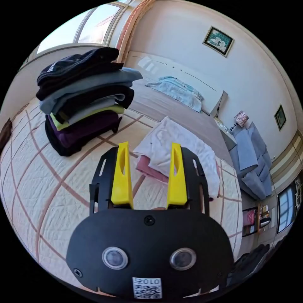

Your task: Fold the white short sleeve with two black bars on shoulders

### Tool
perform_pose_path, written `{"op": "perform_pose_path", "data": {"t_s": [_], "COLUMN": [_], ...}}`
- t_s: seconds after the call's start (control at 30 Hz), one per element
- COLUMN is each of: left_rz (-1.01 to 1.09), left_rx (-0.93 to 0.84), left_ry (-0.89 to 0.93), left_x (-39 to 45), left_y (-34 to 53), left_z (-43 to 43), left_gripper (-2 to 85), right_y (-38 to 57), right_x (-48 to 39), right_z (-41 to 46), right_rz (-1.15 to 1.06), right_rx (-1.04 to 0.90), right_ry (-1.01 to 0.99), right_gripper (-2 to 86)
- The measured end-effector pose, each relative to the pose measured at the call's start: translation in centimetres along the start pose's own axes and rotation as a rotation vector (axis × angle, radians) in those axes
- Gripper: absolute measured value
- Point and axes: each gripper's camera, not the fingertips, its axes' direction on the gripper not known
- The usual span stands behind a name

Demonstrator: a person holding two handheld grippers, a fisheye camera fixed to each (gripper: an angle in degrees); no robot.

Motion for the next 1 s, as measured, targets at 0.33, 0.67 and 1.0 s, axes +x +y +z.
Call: {"op": "perform_pose_path", "data": {"t_s": [0.33,0.67,1.0], "left_rz": [-0.111,-0.159,0.087], "left_rx": [-0.099,0.088,0.279], "left_ry": [0.046,0.166,0.186], "left_x": [5.0,12.4,26.2], "left_y": [6.9,6.8,2.4], "left_z": [-1.3,-10.3,-15.2], "left_gripper": [0.8,12.9,11.7], "right_y": [-0.5,-3.1,0.6], "right_x": [4.5,3.4,-7.3], "right_z": [-9.0,-46.3,-62.4], "right_rz": [0.193,-0.046,-0.274], "right_rx": [-0.050,0.278,0.369], "right_ry": [0.136,0.112,-0.005], "right_gripper": [2.2,2.0,2.2]}}
